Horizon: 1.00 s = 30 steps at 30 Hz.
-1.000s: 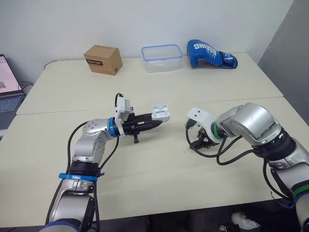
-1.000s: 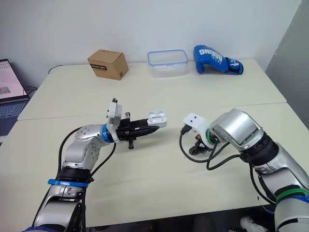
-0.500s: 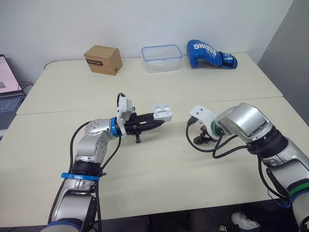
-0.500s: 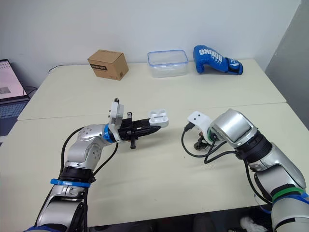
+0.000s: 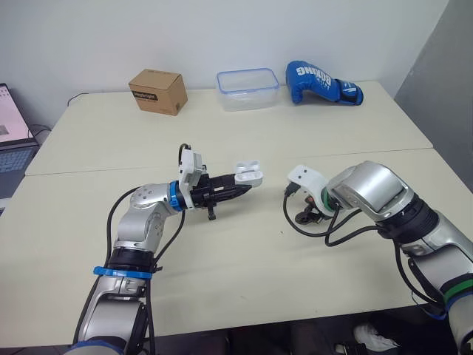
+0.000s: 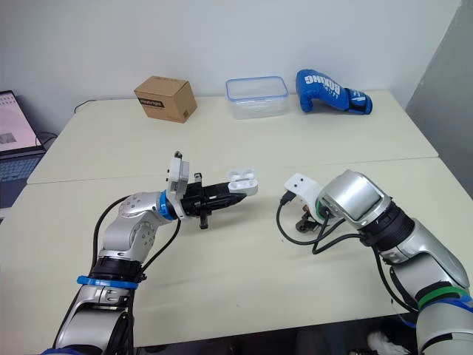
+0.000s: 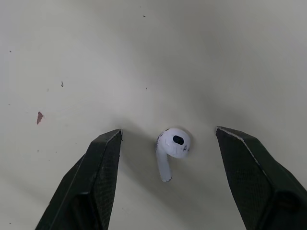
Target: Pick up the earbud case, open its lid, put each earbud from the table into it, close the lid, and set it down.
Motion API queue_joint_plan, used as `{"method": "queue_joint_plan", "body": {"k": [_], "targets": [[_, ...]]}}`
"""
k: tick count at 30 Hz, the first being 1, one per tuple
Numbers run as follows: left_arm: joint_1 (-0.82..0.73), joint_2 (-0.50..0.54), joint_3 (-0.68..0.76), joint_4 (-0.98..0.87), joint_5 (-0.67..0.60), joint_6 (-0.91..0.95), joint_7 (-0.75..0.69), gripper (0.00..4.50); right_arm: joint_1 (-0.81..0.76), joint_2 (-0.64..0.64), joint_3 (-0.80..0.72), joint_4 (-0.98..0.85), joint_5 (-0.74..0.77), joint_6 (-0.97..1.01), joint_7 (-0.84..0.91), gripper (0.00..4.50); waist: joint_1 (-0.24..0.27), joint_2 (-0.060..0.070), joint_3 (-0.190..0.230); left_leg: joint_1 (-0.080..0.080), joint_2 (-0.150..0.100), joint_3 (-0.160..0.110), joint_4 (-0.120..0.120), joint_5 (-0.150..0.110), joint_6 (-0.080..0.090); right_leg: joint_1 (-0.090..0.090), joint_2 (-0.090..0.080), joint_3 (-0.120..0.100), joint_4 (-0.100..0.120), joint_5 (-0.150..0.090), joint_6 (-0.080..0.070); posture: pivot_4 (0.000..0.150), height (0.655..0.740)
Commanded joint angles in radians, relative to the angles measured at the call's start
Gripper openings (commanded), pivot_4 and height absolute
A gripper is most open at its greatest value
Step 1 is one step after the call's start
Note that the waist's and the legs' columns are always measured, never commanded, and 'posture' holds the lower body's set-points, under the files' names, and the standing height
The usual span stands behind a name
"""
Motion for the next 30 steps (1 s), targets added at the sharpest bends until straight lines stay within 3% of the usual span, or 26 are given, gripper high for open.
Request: {"method": "queue_joint_plan", "body": {"k": [1, 11, 15, 17, 20, 24, 30], "targets": [[-0.002, 0.002, -0.004, -0.043, -0.007, 0.000, 0.000, 0.77, -0.005, -0.021, 0.013, -0.018, -0.007, -0.008, 0.011, 3.21, 0.000, 0.000, 0.000, 0.000, 0.000, 0.000, 0.000, 0.000, 0.000, 0.000, 0.000, 0.000, 0.000, 0.000, 0.000, 0.150, 0.7307], [-0.001, 0.000, -0.008, -0.044, -0.004, -0.002, 0.002, 0.77, -0.008, -0.033, 0.020, -0.033, -0.003, -0.003, 0.027, 3.21, 0.000, 0.000, 0.000, 0.000, 0.000, 0.000, 0.000, 0.000, 0.000, 0.000, 0.000, 0.000, 0.000, 0.000, 0.000, 0.150, 0.7307], [-0.001, 0.000, -0.009, -0.044, -0.004, -0.005, 0.005, 0.77, -0.010, -0.024, 0.021, -0.030, -0.004, -0.002, 0.023, 2.40, 0.000, 0.000, 0.000, 0.000, 0.000, 0.000, 0.000, 0.000, 0.000, 0.000, 0.000, 0.000, 0.000, 0.000, 0.000, 0.150, 0.7307], [0.000, 0.001, -0.009, -0.044, -0.004, -0.007, 0.007, 0.77, -0.011, -0.024, 0.022, -0.030, -0.004, -0.002, 0.024, 2.40, 0.000, 0.000, 0.000, 0.000, 0.000, 0.000, 0.000, 0.000, 0.000, 0.000, 0.000, 0.000, 0.000, 0.000, 0.000, 0.150, 0.7307], [0.001, 0.002, -0.009, -0.044, -0.004, -0.008, 0.008, 0.77, -0.012, -0.025, 0.025, -0.031, -0.005, -0.001, 0.023, 1.91, 0.000, 0.000, 0.000, 0.000, 0.000, 0.000, 0.000, 0.000, 0.000, 0.000, 0.000, 0.000, 0.000, 0.000, 0.000, 0.150, 0.7307], [0.002, 0.003, -0.009, -0.044, -0.003, -0.009, 0.008, 0.77, -0.010, -0.028, 0.025, -0.038, -0.004, 0.003, 0.023, 0.50, 0.000, 0.000, 0.000, 0.000, 0.000, 0.000, 0.000, 0.000, 0.000, 0.000, 0.000, 0.000, 0.000, 0.000, 0.000, 0.150, 0.7307], [0.004, 0.003, -0.010, -0.041, -0.002, -0.012, 0.007, 0.77, -0.008, -0.038, 0.028, -0.052, 0.003, 0.005, 0.032, 0.40, 0.001, 0.000, 0.000, 0.000, 0.000, 0.000, 0.000, 0.000, 0.000, 0.000, 0.000, 0.000, 0.000, 0.000, 0.000, 0.150, 0.7307]]}}
